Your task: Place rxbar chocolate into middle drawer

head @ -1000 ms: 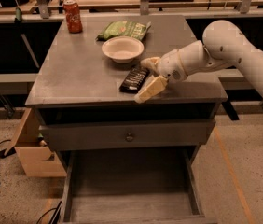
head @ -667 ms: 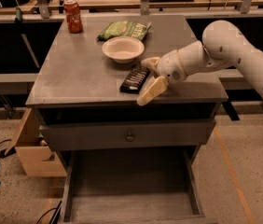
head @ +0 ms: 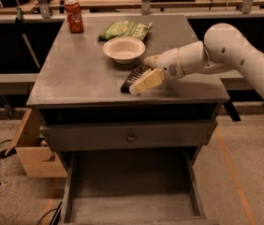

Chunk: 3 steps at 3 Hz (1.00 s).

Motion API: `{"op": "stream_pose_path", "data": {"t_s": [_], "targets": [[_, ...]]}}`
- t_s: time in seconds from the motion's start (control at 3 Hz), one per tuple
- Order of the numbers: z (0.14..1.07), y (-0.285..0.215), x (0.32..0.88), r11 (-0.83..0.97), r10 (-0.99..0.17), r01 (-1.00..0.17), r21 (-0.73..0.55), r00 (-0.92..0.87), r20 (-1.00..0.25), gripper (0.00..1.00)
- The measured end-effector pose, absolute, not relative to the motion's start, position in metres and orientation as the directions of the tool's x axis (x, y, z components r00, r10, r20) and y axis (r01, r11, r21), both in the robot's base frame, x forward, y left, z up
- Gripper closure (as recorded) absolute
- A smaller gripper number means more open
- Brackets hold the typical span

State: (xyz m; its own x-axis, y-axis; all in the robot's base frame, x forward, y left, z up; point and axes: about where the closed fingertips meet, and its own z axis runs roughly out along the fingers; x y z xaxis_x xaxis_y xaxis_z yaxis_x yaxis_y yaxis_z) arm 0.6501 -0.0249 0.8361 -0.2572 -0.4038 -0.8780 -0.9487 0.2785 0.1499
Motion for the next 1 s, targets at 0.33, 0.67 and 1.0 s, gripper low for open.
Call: {"op": "stream_pose_path", "data": {"t_s": [0.33,0.67,1.0], "targets": [[0.836,-0.024,0.650,0.278,-0.405,-0.949,0.149,-0.256,-0.878,0.00],[0.833,-0.021,0.654,0.299,-0.429,-0.949,0.099,-0.226,-0.874,0.00],[0.830,-0.015,0.661,0.323,-0.469,-0.946,0.013,-0.172,-0.866,0.00]]}}
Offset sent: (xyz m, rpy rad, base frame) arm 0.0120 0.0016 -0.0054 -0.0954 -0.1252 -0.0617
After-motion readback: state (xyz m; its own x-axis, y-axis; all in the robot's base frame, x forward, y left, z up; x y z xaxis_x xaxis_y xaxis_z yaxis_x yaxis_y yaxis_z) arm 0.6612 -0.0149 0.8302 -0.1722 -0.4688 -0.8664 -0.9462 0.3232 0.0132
